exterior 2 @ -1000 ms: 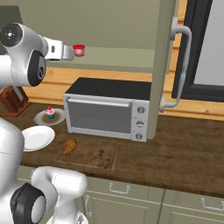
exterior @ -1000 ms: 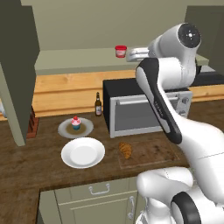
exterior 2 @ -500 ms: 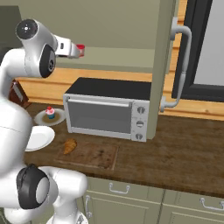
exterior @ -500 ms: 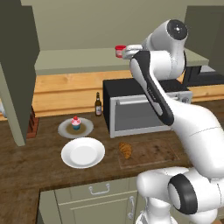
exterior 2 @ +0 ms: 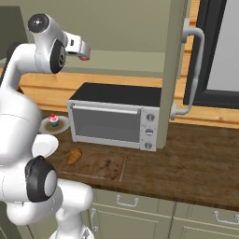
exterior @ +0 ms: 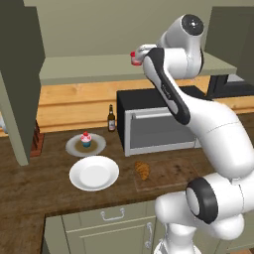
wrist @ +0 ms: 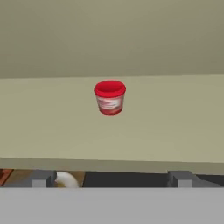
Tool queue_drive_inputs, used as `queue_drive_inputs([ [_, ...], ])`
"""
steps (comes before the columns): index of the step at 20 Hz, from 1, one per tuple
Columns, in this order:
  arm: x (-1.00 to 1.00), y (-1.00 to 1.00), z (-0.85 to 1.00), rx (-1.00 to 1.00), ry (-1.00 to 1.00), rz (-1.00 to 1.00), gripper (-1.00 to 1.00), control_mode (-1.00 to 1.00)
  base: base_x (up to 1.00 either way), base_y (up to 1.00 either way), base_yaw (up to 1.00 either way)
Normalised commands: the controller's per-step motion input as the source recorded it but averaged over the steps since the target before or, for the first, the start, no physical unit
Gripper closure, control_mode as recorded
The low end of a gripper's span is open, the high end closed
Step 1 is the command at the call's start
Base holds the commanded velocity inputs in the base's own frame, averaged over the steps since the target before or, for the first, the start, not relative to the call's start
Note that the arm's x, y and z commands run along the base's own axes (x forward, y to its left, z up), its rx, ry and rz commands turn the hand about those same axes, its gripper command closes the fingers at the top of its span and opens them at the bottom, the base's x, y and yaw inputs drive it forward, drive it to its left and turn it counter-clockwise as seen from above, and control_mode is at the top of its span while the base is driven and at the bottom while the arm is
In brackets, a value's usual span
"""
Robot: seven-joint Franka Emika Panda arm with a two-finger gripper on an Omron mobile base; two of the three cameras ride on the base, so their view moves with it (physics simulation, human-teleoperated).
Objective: From the different types of pastries on the counter, select a croissant and place it on the cutting board. Then retrieve a jar of jam from the cabinet and place it alongside the croissant on the cutting board.
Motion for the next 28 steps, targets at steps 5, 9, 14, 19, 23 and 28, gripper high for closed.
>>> queue_drive_inputs([
  [5,0.19,0.0,-0.05,0.0,-0.02,0.0,-1.0,-1.0,0.0,0.0,0.0],
  [9,0.16,0.0,-0.13,0.0,-0.04,0.0,-1.0,-1.0,0.0,0.0,0.0],
  [14,0.24,0.03,-0.08,0.0,-0.03,0.0,-1.0,-1.0,0.0,0.0,0.0],
  [19,0.43,0.25,0.0,0.0,0.0,0.0,-1.0,-1.0,0.0,0.0,0.0],
  [23,0.33,0.14,0.0,0.0,0.0,0.0,-1.0,-1.0,0.0,0.0,0.0],
  [28,0.14,-0.04,-0.01,0.0,0.0,-0.02,-1.0,-1.0,0.0,0.0,0.0],
])
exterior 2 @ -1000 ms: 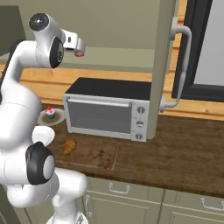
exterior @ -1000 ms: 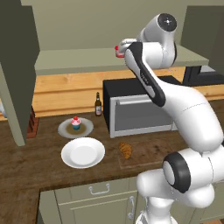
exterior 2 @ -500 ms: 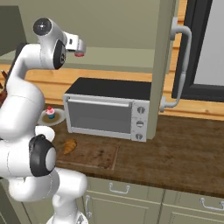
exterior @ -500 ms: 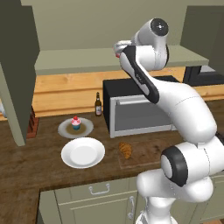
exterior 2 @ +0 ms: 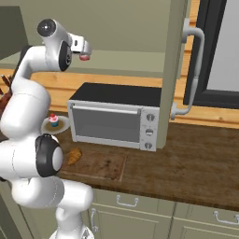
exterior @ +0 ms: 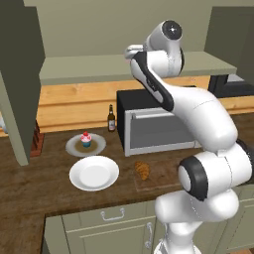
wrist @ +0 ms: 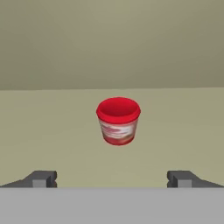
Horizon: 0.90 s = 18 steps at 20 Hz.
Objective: From the different types of pastries on the counter, select a croissant and place it on the cutting board. Then retrieve a jar of jam from the cabinet and place it alongside the croissant on the cutting board.
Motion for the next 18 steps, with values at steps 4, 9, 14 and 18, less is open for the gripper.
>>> queue_drive_inputs([
  [4,0.31,-0.02,0.0,0.0,0.0,-0.03,-1.0,-1.0,0.0,0.0,0.0],
  [9,0.45,0.0,-0.02,0.0,0.0,-0.01,-1.0,-1.0,0.0,0.0,0.0],
  [14,0.25,0.0,-0.08,0.01,0.0,-0.03,-1.0,-1.0,0.0,0.0,0.0],
  [18,0.16,0.0,-0.12,0.0,0.0,-0.04,-1.0,-1.0,0.0,0.0,0.0],
])
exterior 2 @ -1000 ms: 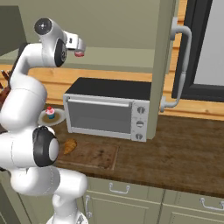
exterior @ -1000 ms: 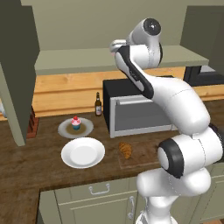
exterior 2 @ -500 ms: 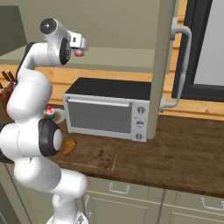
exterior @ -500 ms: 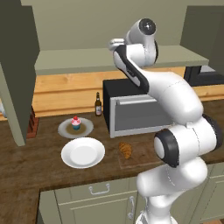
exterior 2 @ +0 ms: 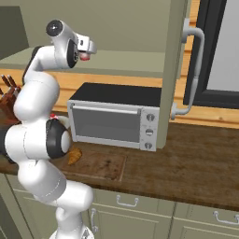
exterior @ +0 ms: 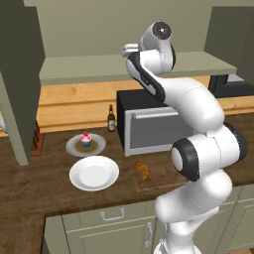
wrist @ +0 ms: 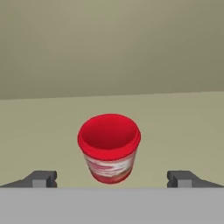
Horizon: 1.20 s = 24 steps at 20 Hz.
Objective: From the different types of pastries on the counter, select a croissant and place it on the cutting board. Then retrieve a jar of jam from the cabinet and place it alongside the croissant on the cutting board.
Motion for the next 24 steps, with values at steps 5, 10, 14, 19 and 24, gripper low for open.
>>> queue_drive_inputs([
  [5,0.37,0.0,-0.05,0.0,0.0,-0.04,-1.0,-1.0,0.0,0.0,0.0],
  [10,0.41,0.0,0.0,0.0,0.0,-0.01,-1.0,-1.0,0.0,0.0,0.0],
  [14,0.24,0.04,-0.03,0.0,0.0,0.0,1.0,-1.0,0.0,0.0,0.0],
  [19,0.05,0.01,-0.04,0.0,0.0,0.0,1.0,-1.0,0.0,0.0,0.0],
  [24,-0.28,-0.07,0.18,0.01,0.0,0.01,1.0,-1.0,0.0,0.0,0.0],
])
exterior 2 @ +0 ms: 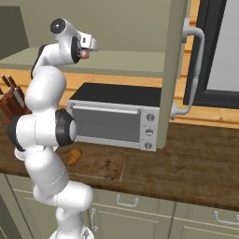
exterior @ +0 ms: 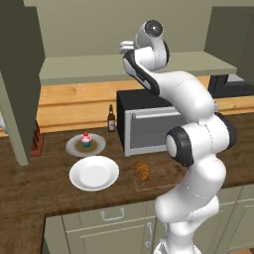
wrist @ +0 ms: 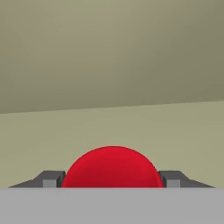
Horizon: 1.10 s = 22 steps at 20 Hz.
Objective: From the different types of pastries on the counter, select a croissant and place it on the cutting board. Then retrieve a jar of jam from the cabinet and place it alongside the croissant on the cutting board.
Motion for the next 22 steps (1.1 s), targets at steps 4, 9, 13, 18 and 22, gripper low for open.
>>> queue_drive_inputs([
  [4,-0.8,-0.4,0.31,0.04,0.0,0.09,1.0,-1.0,0.0,0.0,0.0],
  [9,-1.0,-0.58,0.06,0.03,0.0,0.22,1.0,-1.0,0.0,0.0,0.0],
  [13,-1.0,-0.48,0.01,0.0,0.0,0.32,1.0,-1.0,0.0,0.0,0.0],
  [18,-1.0,-0.31,0.15,0.0,0.0,0.32,1.0,-1.0,0.0,0.0,0.0],
  [22,-1.0,-0.2,0.06,-0.02,0.0,0.34,1.0,-1.0,0.0,0.0,0.0],
])
